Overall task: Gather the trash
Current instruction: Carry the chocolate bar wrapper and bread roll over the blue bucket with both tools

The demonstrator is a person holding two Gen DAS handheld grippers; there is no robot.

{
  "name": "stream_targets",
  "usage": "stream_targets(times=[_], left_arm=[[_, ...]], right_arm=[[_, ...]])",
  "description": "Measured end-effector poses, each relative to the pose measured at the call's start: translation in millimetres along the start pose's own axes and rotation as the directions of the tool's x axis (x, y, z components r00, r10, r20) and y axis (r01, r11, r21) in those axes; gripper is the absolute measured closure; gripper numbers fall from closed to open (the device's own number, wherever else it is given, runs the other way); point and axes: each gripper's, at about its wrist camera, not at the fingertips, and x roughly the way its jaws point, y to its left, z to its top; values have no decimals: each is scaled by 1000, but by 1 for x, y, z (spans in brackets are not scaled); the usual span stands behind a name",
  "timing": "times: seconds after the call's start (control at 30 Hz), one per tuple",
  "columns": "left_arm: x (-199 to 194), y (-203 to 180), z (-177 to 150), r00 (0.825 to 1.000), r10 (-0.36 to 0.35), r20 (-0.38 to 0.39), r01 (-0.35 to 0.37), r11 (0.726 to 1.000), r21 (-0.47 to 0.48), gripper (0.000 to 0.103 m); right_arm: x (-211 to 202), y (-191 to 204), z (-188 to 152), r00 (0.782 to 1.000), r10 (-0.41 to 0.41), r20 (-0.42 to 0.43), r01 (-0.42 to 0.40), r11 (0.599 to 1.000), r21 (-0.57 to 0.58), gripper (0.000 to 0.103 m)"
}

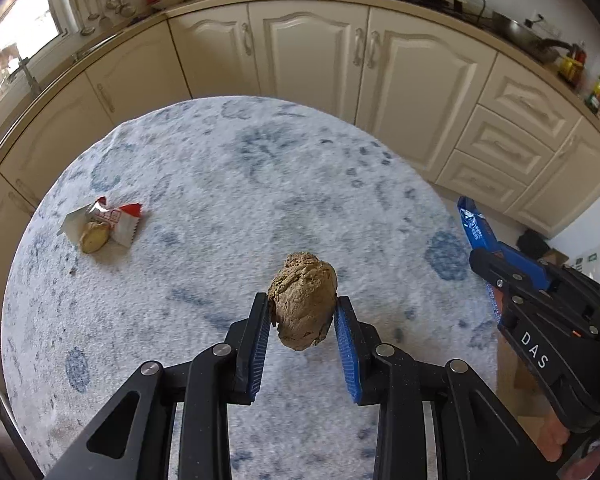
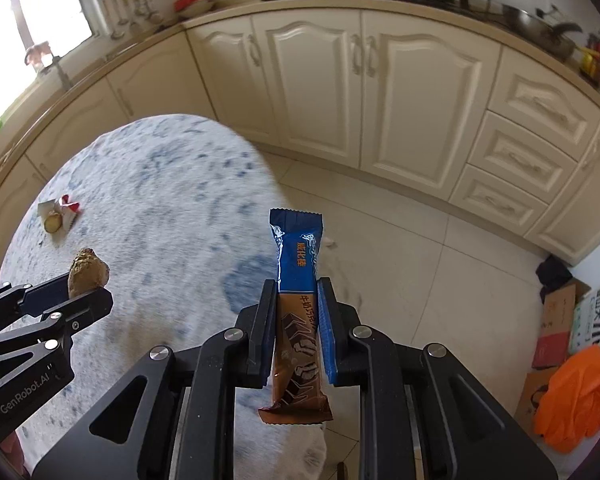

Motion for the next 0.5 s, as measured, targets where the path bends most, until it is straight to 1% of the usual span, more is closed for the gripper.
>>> stream_targets(times=[0.13, 0.23, 0.5], left_arm=[[0, -32, 2, 1000, -25, -6, 25, 998, 55, 75], [4, -58, 1, 998, -47, -29, 49, 994, 95, 75], [17, -136, 7, 992, -103, -73, 117, 969, 217, 75]], right_arm=[[-9, -32, -10, 1000, -20, -1, 20, 998, 57, 84], [-15, -60, -20, 999, -37, -3, 37, 994, 108, 84], [-26, -131, -47, 993, -108, -38, 114, 966, 234, 84]])
